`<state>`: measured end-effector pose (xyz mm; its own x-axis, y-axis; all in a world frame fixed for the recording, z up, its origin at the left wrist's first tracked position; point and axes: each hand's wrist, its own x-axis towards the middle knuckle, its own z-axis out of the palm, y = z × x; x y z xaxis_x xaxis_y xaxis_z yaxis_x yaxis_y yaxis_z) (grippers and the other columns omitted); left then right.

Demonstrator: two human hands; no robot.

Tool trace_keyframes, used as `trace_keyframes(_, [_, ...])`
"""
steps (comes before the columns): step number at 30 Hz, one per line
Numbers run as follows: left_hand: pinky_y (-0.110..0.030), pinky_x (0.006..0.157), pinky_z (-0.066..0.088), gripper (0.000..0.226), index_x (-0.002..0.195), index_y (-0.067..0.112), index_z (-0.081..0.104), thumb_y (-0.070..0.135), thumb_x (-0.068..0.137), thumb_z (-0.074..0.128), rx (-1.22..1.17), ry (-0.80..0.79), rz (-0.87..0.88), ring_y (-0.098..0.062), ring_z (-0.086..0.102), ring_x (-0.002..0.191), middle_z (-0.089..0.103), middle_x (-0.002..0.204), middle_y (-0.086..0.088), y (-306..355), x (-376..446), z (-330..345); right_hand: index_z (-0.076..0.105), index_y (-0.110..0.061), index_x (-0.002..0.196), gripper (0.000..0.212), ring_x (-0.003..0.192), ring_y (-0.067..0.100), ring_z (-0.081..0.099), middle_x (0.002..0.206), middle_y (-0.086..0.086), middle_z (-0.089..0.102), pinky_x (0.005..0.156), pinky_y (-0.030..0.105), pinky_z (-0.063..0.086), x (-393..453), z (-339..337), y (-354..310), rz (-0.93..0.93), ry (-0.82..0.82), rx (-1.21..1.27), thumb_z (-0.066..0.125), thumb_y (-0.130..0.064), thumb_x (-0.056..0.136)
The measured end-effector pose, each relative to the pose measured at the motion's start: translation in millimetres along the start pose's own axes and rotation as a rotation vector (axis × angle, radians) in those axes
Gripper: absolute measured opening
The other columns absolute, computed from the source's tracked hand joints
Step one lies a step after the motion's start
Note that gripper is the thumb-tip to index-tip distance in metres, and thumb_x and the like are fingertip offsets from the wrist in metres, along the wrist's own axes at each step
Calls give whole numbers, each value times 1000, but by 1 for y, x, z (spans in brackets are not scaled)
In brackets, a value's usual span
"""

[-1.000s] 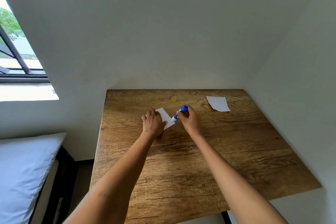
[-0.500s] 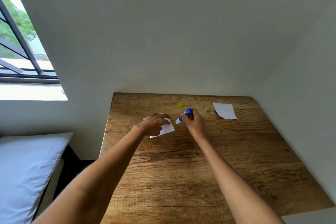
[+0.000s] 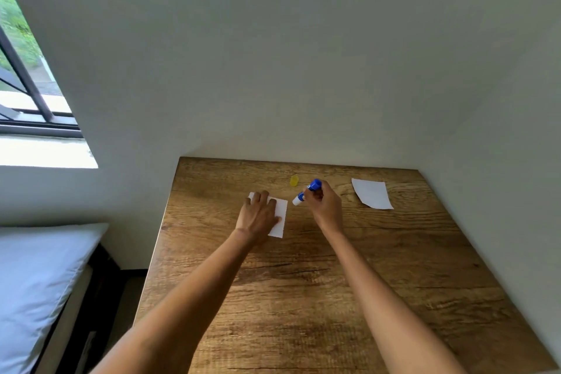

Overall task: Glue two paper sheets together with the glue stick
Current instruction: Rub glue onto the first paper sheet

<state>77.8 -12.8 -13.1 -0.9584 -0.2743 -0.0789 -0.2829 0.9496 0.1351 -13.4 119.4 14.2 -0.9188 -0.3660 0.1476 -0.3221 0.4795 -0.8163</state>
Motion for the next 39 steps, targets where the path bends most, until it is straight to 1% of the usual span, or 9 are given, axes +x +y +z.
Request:
trace_keyframes(3, [-44, 106, 32, 52, 132, 10, 38, 44, 93, 42, -9, 54, -44, -31, 35, 128, 35, 141, -15, 9, 2, 8, 59, -16, 96, 14, 76, 12, 57, 84, -2, 61, 65, 20, 40, 6, 9, 4, -10, -2, -26, 61, -26, 87])
trace_keyframes(9, [-46, 107, 30, 52, 136, 11, 33, 42, 94, 36, 76, 106, 58, -33, 38, 125, 39, 138, -15, 2, -2, 16, 59, -14, 95, 15, 79, 16, 59, 87, 5, 64, 72, 29, 48, 11, 23, 5, -39, -28, -65, 61, -25, 86])
trace_keyframes(14, [-50, 110, 22, 56, 142, 12, 24, 41, 95, 31, 107, 87, 98, -34, 36, 127, 36, 140, -17, 0, -7, 18, 59, -13, 95, 15, 81, 17, 58, 89, 5, 63, 70, 27, 45, 17, 28, 0, -71, -61, -114, 60, -25, 86])
trace_keyframes(19, [-52, 113, 14, 59, 144, 12, 18, 43, 95, 29, 57, 48, 107, -30, 31, 133, 31, 145, -14, -3, -7, 19, 57, -15, 92, 15, 80, 13, 53, 86, -3, 56, 66, 22, 36, 22, 33, -1, -92, -72, -214, 59, -29, 87])
trace_keyframes(24, [-52, 115, 7, 64, 147, 14, 10, 49, 95, 25, 56, -16, 117, -28, 25, 137, 25, 149, -11, -6, -8, 15, 60, -15, 96, 19, 83, 13, 53, 87, -5, 56, 70, 26, 41, 21, 34, -1, -115, -60, -261, 60, -31, 86])
trace_keyframes(28, [-52, 116, 5, 65, 147, 14, 10, 49, 95, 27, 44, -49, 103, -28, 22, 138, 23, 150, -10, -5, -9, 10, 57, -20, 84, 12, 77, 12, 52, 79, -8, 53, 69, 26, 40, 12, 33, 0, -144, -40, -278, 62, -31, 84])
trace_keyframes(31, [-53, 116, 5, 65, 146, 12, 14, 46, 94, 32, 0, -61, 73, -27, 21, 139, 23, 151, -9, -3, -11, 6, 61, -16, 91, 17, 77, 11, 50, 81, -7, 52, 68, 25, 39, 4, 29, 2, -135, -33, -303, 63, -31, 83])
trace_keyframes(34, [-53, 116, 7, 64, 145, 11, 18, 43, 92, 36, -24, -65, 60, -28, 21, 138, 24, 150, -9, -4, -10, 3, 61, -15, 90, 18, 79, 15, 54, 81, -3, 57, 66, 27, 40, -4, 26, 5, -135, -38, -326, 64, -32, 82])
trace_keyframes(39, [-53, 117, 8, 66, 145, 12, 19, 44, 91, 39, -30, -79, 58, -28, 19, 139, 23, 151, -9, -4, -11, -1, 60, -18, 105, 29, 85, 14, 55, 91, -2, 61, 72, 28, 46, -23, 19, 8, -115, -48, -332, 63, -35, 82])
